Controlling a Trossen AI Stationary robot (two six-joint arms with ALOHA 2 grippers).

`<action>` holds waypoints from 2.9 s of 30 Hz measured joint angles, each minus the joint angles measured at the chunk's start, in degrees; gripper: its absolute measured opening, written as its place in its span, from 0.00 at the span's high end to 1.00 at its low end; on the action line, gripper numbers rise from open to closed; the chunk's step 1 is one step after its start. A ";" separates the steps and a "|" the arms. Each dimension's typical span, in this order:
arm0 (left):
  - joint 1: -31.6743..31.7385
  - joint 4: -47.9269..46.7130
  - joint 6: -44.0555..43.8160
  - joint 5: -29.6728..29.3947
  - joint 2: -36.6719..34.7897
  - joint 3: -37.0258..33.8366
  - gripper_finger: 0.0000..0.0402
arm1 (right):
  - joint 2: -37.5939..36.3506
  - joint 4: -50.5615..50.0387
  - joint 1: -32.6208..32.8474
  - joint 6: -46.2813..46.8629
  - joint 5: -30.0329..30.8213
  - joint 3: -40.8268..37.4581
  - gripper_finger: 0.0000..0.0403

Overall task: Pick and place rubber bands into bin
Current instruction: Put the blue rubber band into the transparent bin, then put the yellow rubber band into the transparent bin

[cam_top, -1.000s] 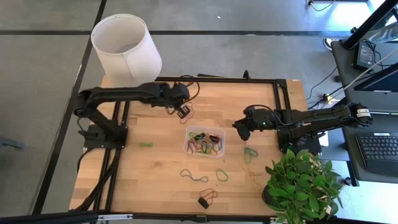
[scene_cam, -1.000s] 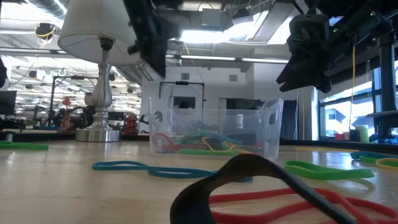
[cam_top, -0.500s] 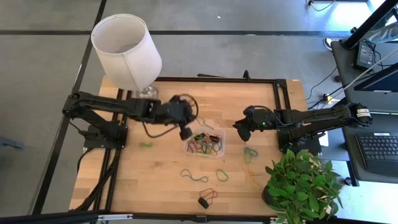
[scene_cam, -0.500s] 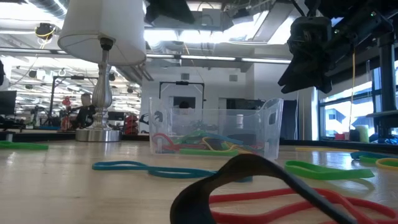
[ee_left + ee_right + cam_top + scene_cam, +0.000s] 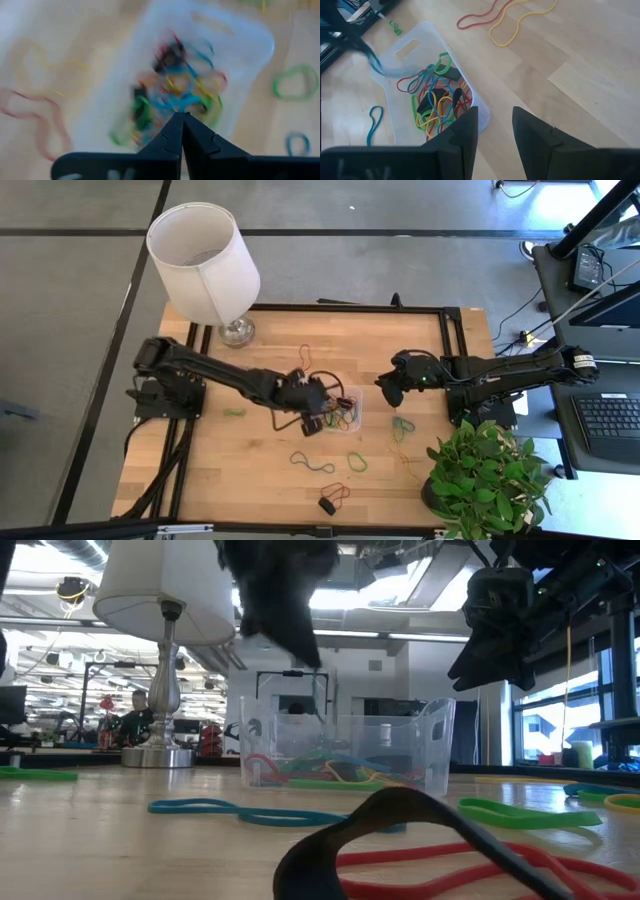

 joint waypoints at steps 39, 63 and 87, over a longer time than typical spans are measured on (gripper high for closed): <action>-4.33 1.45 -2.23 -4.03 -32.77 -30.96 1.00 | 1.38 13.54 -5.15 -1.39 7.84 0.17 0.62; -4.44 12.45 0.77 -1.78 -60.04 -49.76 1.00 | 44.19 -48.82 -30.46 -17.00 -2.56 31.98 0.33; -4.44 11.64 3.11 -0.66 -59.91 -49.77 0.99 | 47.30 -33.65 -34.23 -20.75 -12.81 23.96 0.78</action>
